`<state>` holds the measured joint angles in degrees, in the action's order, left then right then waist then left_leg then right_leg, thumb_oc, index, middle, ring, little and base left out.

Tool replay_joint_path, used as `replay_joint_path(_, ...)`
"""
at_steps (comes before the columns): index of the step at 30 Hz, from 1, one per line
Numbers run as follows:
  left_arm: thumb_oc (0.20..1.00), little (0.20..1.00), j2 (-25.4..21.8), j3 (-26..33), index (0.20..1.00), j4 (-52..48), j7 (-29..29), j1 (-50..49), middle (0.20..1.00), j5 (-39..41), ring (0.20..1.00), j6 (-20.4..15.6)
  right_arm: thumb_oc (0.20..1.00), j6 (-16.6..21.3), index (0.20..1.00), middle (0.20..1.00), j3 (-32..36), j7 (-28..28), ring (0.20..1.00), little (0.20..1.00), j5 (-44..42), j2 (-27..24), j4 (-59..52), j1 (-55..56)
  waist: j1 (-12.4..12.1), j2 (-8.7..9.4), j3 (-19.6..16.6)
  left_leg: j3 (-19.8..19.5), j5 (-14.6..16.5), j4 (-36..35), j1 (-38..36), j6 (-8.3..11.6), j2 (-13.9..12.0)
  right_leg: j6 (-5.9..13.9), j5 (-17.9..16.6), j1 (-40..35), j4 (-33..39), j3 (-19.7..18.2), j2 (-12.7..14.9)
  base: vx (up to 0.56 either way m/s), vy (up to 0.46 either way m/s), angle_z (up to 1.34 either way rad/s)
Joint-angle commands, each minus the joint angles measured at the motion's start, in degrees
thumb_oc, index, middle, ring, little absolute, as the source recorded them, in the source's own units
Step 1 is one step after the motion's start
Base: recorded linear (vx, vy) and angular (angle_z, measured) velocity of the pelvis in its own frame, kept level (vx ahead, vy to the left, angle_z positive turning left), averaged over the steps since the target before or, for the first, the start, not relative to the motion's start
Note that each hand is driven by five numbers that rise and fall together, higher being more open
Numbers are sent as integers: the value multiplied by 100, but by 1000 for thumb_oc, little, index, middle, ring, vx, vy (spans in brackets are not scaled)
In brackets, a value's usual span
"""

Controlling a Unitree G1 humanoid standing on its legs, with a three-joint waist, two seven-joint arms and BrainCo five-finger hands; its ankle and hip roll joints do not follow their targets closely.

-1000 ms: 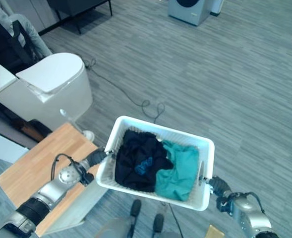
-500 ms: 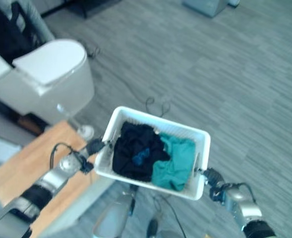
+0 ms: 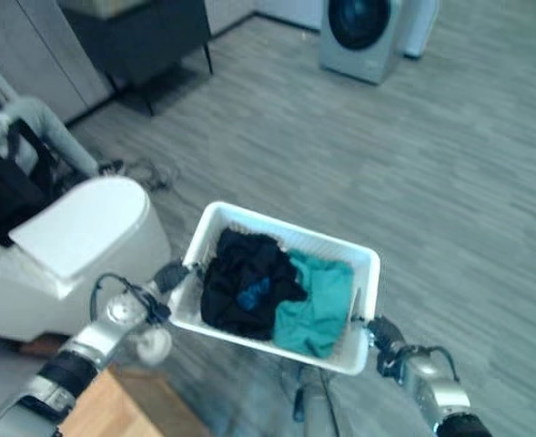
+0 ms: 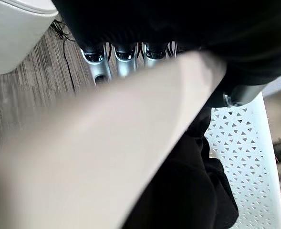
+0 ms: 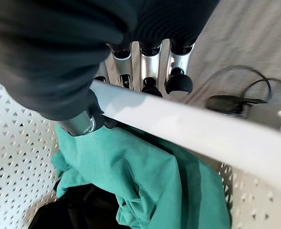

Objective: Grab the laundry basket,head to the washer,open it,put in the laundry and shut it.

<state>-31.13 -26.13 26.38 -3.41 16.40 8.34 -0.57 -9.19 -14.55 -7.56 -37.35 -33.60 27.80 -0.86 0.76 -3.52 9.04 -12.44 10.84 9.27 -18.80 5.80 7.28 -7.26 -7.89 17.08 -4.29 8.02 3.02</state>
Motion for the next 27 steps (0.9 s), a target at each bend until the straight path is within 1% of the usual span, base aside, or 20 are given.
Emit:
replay_joint_path(1, 200, 200, -712, 588, 200, -292, 196, 230, 200, 202, 200, -274, 200, 488, 200, 200, 574, -424, 200, 200, -394, -72, -559, -350, -203, 360, -90, 220, 198, -131, 792, -439, -527, 1736, 83, -375, 215, -440, 762, 408, -314, 33)
replay_joint_path(3, 200, 200, -647, 621, 200, -325, 186, 92, 200, 262, 200, -300, 200, 464, 200, 200, 589, -455, 200, 200, -372, -131, -667, -269, -116, 319, -237, 248, -143, 195, 747, -295, -848, 1629, 232, -418, -94, -401, 510, 508, -429, 43)
replay_joint_path(4, 200, 200, -622, 587, 200, -307, 174, 80, 200, 351, 200, -254, 200, 494, 200, 200, 560, -411, 200, 200, -437, -157, -596, -281, -102, 324, -229, 361, -982, 1410, 1233, -288, -1131, 1413, 447, -661, -255, -385, 308, 279, -296, 24)
replay_joint_path(5, 200, 200, -624, 588, 200, -309, 174, 78, 200, 352, 200, -252, 200, 494, 200, 200, 560, -411, 200, 200, -438, -156, -596, -282, -93, 321, -238, 349, -968, 1445, 1263, -288, -1132, 1412, 448, -649, -260, -376, 307, 311, -468, 17)
replay_joint_path(6, 200, 200, -638, 566, 200, -332, 186, 82, 200, 392, 200, -205, 200, 530, 200, 200, 571, -345, 200, 200, -545, -224, -562, -299, -114, 389, -155, 413, -1590, 2601, 1803, -333, -1339, 1177, 599, -931, -262, -345, 122, 159, -367, -15)
replay_joint_path(8, 200, 200, -709, 585, 200, -434, 160, 110, 200, 403, 200, -131, 200, 549, 200, 200, 625, -268, 200, 200, -667, -246, -590, -263, -191, 507, -74, 568, -1651, 3578, 2457, -625, -1505, 881, 769, -1242, -168, -364, -111, 256, -496, -2)
replay_joint_path(9, 200, 200, -687, 568, 200, -452, 156, 137, 200, 417, 200, -127, 200, 592, 200, 200, 654, -219, 200, 200, -693, -262, -573, -254, -209, 548, -42, 661, -1804, 3700, 2620, -679, -1664, 791, 859, -1390, -123, -372, -226, 370, -510, -5)
replay_joint_path(10, 200, 200, -711, 503, 200, -465, 182, 269, 200, 486, 200, -89, 200, 604, 200, 200, 733, -77, 200, 200, -708, -350, -526, -257, -315, 592, 96, 843, -1561, 3861, 3288, -708, -1600, 720, 977, -1678, -65, -305, -307, 273, -342, -4)
replay_joint_path(12, 200, 200, -709, 499, 200, -462, 183, 274, 200, 487, 200, -89, 200, 604, 200, 200, 736, -77, 200, 200, -708, -351, -525, -257, -316, 583, 101, 839, -1547, 3876, 3290, -711, -1606, 722, 982, -1682, -69, -302, -313, 187, -114, -2)
replay_joint_path(13, 200, 200, -735, 504, 200, -476, 178, 341, 200, 538, 200, -87, 200, 571, 200, 200, 721, -58, 200, 200, -701, -367, -535, -340, -452, 594, 134, 993, -1413, 3114, 3731, -609, -1181, 782, 1072, -1907, 21, -350, -362, 327, -50, -16)
replay_joint_path(14, 200, 200, -756, 508, 200, -447, 189, 358, 200, 506, 200, -86, 200, 578, 200, 200, 690, -75, 200, 200, -670, -344, -563, -346, -548, 574, 151, 992, -1394, 2677, 3711, -551, -1034, 804, 1137, -1971, 15, -377, -411, 445, -44, -16)
replay_joint_path(15, 200, 200, -768, 523, 200, -433, 207, 368, 200, 494, 200, -108, 200, 600, 200, 200, 676, -86, 200, 200, -637, -310, -579, -357, -641, 555, 148, 960, -1433, 1977, 3683, -515, -860, 858, 1200, -2043, 25, -402, -445, 390, 12, -36)
replay_joint_path(16, 200, 200, -771, 520, 200, -412, 218, 402, 200, 483, 200, -113, 200, 617, 200, 200, 655, -93, 200, 200, -582, -292, -585, -370, -747, 538, 134, 881, -1526, 993, 3603, -453, -730, 902, 1285, -2172, 75, -407, -466, 460, 21, -46)
replay_joint_path(17, 200, 200, -764, 526, 200, -415, 231, 423, 200, 474, 200, -127, 200, 669, 200, 200, 652, -80, 200, 200, -547, -285, -552, -394, -822, 476, 139, 769, -1707, 187, 3647, -371, -706, 902, 1413, -2338, 100, -449, -554, 492, 14, -62)
replay_joint_path(18, 200, 200, -759, 527, 200, -396, 229, 434, 200, 480, 200, -132, 200, 697, 200, 200, 656, -75, 200, 200, -515, -258, -504, -414, -871, 448, 127, 678, -1823, -435, 3648, -347, -704, 904, 1496, -2445, 104, -462, -592, 592, 22, -31)
replay_joint_path(19, 200, 200, -715, 503, 200, -340, 240, 443, 200, 465, 200, -157, 200, 745, 200, 200, 639, -61, 200, 200, -467, -227, -400, -465, -912, 438, 85, 611, -1809, -775, 3710, -319, -672, 896, 1664, -2630, 111, -501, -646, 618, 42, -8)
replay_joint_path(21, 200, 200, -710, 458, 200, -270, 238, 484, 200, 483, 200, -161, 200, 774, 200, 200, 618, -30, 200, 200, -394, -123, -381, -501, -939, 460, 98, 688, -1879, -733, 3712, -298, -605, 897, 1775, -2710, 12, -513, -618, 442, 56, -9)
replay_joint_path(23, 200, 200, -709, 473, 200, -202, 259, 454, 200, 466, 200, -180, 200, 747, 200, 200, 601, -34, 200, 200, -343, 16, -364, -517, -952, 452, -44, 640, -1963, -500, 3567, -374, -594, 924, 1932, -2916, -132, -648, -579, 488, 124, -27)
replay_joint_path(25, 200, 200, -742, 519, 200, -184, 248, 375, 200, 494, 200, -169, 200, 732, 200, 200, 615, -71, 200, 200, -294, 110, -342, -485, -994, 518, -164, 619, -1873, -182, 3484, -468, -476, 1025, 1978, -2963, -597, -732, -439, 549, 157, -44)
replay_joint_path(27, 200, 200, -801, 509, 200, -149, 238, 349, 200, 478, 200, -162, 200, 707, 200, 200, 628, -104, 200, 200, -252, 204, -240, -443, -984, 645, -264, 777, -1529, 36, 3313, -696, -305, 1307, 1390, -2708, -1672, -776, -219, 495, 171, -57)
